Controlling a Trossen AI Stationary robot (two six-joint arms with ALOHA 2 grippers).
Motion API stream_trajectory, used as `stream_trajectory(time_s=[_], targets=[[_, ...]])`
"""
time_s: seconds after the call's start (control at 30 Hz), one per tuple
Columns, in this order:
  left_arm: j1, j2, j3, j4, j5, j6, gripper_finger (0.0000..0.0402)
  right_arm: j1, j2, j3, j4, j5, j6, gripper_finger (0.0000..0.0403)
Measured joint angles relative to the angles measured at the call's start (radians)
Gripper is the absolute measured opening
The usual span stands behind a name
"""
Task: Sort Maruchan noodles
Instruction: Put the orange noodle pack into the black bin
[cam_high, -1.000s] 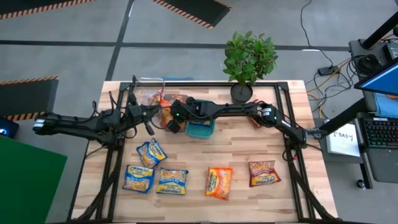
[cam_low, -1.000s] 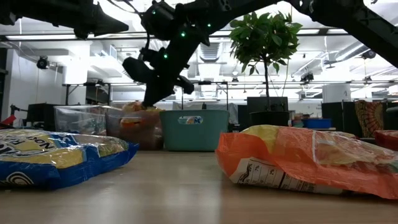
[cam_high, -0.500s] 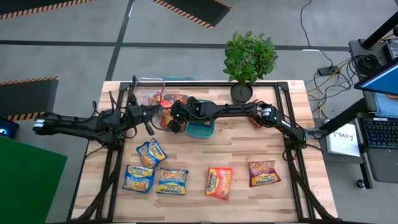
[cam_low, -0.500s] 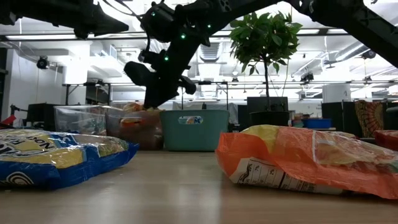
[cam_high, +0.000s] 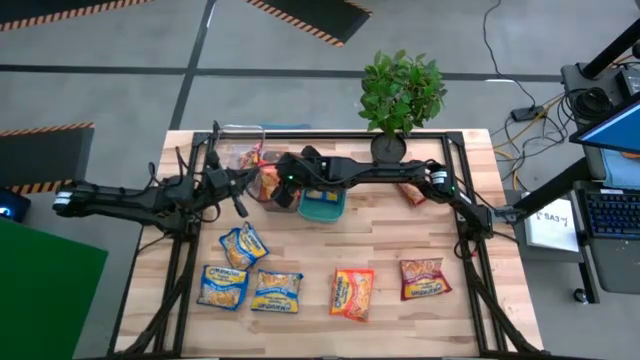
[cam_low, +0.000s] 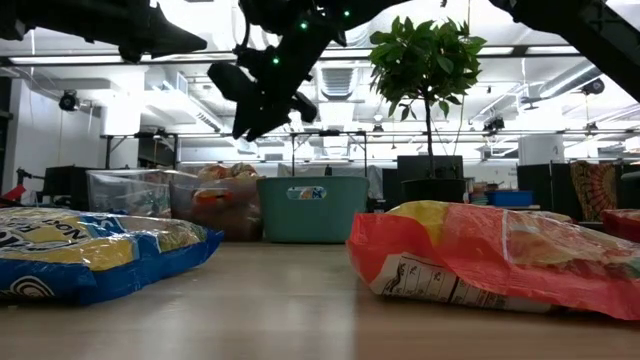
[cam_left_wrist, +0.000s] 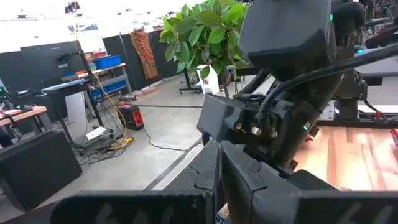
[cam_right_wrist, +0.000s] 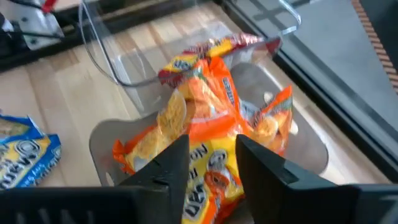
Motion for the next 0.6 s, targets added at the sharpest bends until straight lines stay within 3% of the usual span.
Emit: stream_trajectory(time_s=[0.3, 0.47, 0.6], targets=[[0.0, -0.009, 0.001, 0.0, 0.0, -0.004, 0.0, -0.002, 0.061, -0.034, 0.189, 0.006, -0.072, 0.0019], [0.0, -0.011, 0.003, 0.001, 0.0, -0.008, 0.0, -0.005, 0.138, -0.046, 0.231, 0.082, -0.091, 0.0009], [0.0, -0.012, 0.003, 0.001, 0.0, -0.008, 0.0, -0.01, 0.176, -0.045, 0.239, 0.051, -0.072, 0.0009]])
